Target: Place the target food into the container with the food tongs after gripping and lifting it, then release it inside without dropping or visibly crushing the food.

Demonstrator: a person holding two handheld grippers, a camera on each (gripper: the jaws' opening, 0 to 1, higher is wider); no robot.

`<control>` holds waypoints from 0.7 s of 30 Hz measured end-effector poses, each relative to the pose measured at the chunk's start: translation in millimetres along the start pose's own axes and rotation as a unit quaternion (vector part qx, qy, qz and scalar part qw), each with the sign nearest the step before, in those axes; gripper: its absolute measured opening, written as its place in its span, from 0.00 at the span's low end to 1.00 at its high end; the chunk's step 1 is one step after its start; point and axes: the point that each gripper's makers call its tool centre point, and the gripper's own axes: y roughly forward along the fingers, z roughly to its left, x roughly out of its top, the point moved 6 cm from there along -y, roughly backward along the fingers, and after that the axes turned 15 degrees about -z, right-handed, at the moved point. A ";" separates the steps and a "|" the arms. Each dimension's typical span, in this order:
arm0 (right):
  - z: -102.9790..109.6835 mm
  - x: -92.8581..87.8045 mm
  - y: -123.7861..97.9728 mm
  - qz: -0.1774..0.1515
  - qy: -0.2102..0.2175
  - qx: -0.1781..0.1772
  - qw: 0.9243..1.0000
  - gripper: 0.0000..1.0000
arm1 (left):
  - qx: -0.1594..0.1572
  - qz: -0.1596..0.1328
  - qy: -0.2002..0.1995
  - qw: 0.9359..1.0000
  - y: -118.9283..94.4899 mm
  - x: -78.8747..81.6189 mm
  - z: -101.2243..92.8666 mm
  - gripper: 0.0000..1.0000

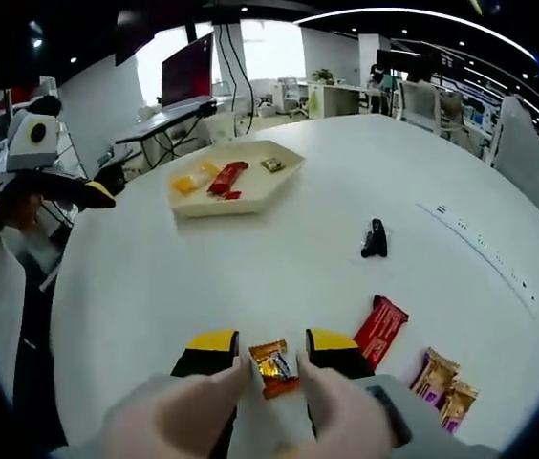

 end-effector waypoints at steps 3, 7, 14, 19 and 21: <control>-0.2 0.3 -1.3 -0.005 0.000 -0.002 1.000 0.27 | 0.004 0.003 -0.001 1.000 -2.7 -1.4 1.7 0.97; 0.8 -0.7 -2.4 -0.008 -0.005 -0.002 1.000 0.26 | 0.007 0.006 -0.001 1.000 -5.1 -3.2 1.3 0.97; 4.3 -3.3 -3.3 -0.017 -0.035 -0.001 0.999 0.26 | 0.007 0.009 -0.004 1.000 -5.7 -6.7 -0.8 0.97; 2.8 -2.6 -2.4 -0.016 -0.031 -0.007 0.999 0.25 | 0.010 0.008 -0.007 1.000 -6.6 -8.0 0.4 0.96; 2.1 -2.5 -2.3 -0.017 -0.026 -0.013 0.999 0.24 | 0.012 0.006 -0.008 1.000 -7.7 -8.1 1.0 0.96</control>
